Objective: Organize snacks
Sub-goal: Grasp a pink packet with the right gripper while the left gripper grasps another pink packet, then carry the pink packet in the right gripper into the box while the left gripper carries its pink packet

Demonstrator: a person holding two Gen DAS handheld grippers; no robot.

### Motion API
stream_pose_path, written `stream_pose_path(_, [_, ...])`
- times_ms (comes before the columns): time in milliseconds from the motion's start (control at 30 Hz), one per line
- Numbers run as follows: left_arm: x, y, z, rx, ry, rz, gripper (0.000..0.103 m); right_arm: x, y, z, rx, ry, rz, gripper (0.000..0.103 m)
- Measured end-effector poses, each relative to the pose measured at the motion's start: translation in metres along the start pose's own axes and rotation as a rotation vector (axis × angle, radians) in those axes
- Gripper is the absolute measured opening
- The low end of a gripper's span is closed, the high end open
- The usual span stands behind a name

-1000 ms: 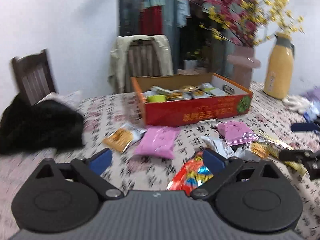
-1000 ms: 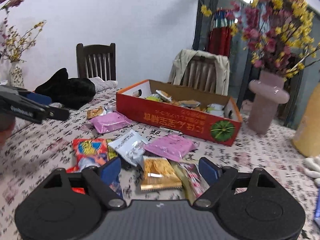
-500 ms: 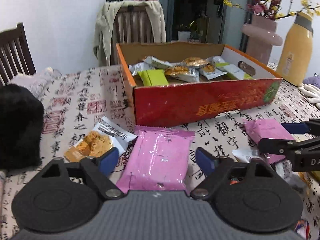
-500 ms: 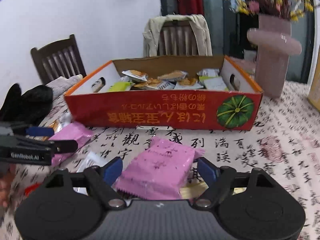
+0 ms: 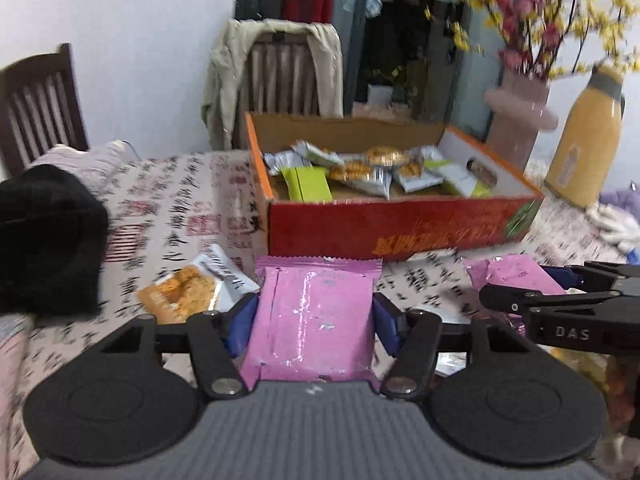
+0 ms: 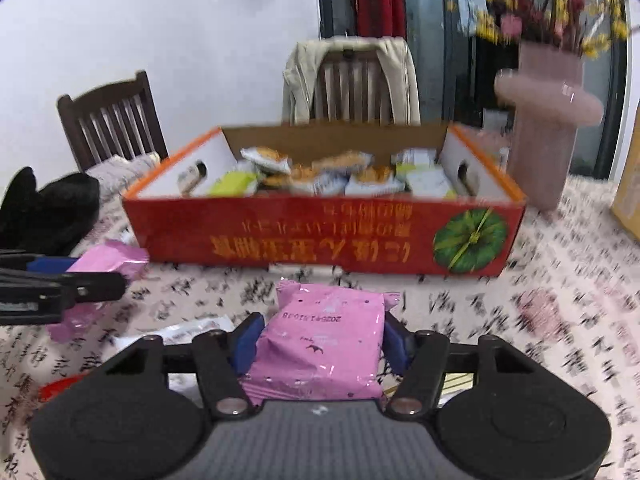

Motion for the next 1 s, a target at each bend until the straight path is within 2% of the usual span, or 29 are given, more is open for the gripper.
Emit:
stream_pose_path(167, [0.001,-0.008,0.061,0.026,-0.063,0.024,0.062,0.016,0.017,0.051,0.008,-0.106,0.078,0.061])
stream_pose_path(333, [-0.015,-0.021,0.116,0.015,-0.096,0.059,0.062,0.005,0.034,0.112,0.075,-0.159,0.126,0.061])
stream_pose_path(433, [-0.033,-0.024,0.149,0.008,-0.095,0.119,0.062,-0.014,0.033,0.142,0.081,-0.155,0.12,0.061])
stream_pose_path(700, [-0.084,-0.037,0.227,0.025,-0.102,0.153,0.062,-0.066,0.013,0.224,0.034,-0.147,0.12,0.062])
stream_pose_path(1000, [-0.124,-0.047,0.269,0.032,-0.063,0.183,0.062,-0.113,-0.011,0.281,-0.024,-0.125,0.113,0.062])
Point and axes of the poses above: each gripper's, at about its wrist camera, not at the fingertips, and z roughly against the way its jaws point, y to its left, x to its top, the point moved 9 cm from there along -z, roughly the way its jaws point, and after that the axes turned 10 degrees about -y, right-handed, at the moved point
